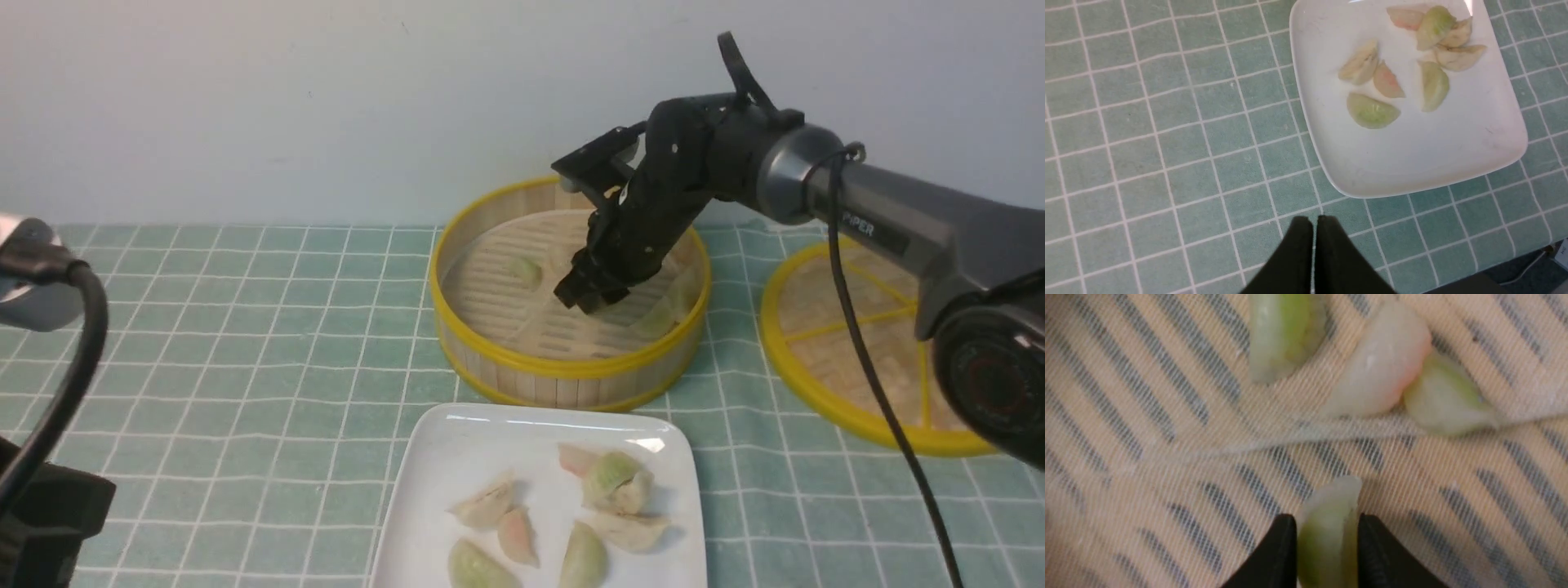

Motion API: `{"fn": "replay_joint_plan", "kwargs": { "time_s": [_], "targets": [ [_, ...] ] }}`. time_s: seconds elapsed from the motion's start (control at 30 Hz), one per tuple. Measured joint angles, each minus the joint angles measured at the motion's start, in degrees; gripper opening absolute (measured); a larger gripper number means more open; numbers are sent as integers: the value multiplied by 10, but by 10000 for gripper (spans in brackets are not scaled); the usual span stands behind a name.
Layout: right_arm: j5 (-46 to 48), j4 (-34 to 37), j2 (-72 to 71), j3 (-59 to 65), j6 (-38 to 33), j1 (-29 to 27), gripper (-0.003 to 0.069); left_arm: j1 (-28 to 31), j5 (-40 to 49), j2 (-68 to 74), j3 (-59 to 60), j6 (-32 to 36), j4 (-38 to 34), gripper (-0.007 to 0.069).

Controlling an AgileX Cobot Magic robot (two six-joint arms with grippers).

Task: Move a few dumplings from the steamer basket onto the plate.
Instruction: Use the right arm to grab a dumpling from inside the steamer, then use the right arm to put the dumpling into the plate

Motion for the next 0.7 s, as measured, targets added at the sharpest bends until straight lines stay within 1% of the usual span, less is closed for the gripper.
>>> {"fn": "replay_joint_plan", "kwargs": {
  "time_s": [0.1, 0.13, 0.2, 0.33, 0.47, 0.53, 0.63, 0.7],
  "targets": [
    [50, 5, -54, 0, 7, 0, 169, 0, 0, 0, 0, -1, 3, -6],
    [54, 6, -64, 0, 7, 0, 169, 0, 0, 0, 0, -1, 3, -6],
    [89, 23, -118, 0, 7, 0, 169, 0, 0, 0, 0, -1, 3, -6],
    [97, 53, -218, 13, 11, 0, 169, 0, 0, -1, 0, -1, 3, -6],
    [99, 107, -295, 87, 9, 1, 169, 0, 0, -1, 0, -1, 4, -6],
    [100, 141, -337, 155, -10, 7, 169, 0, 0, -1, 0, -1, 4, -6],
    [102, 176, -364, 244, -40, 30, 169, 0, 0, -1, 0, -1, 4, -6],
    [97, 188, -363, 301, -51, 49, 169, 0, 0, -1, 0, -1, 4, -6]
  ]
}}
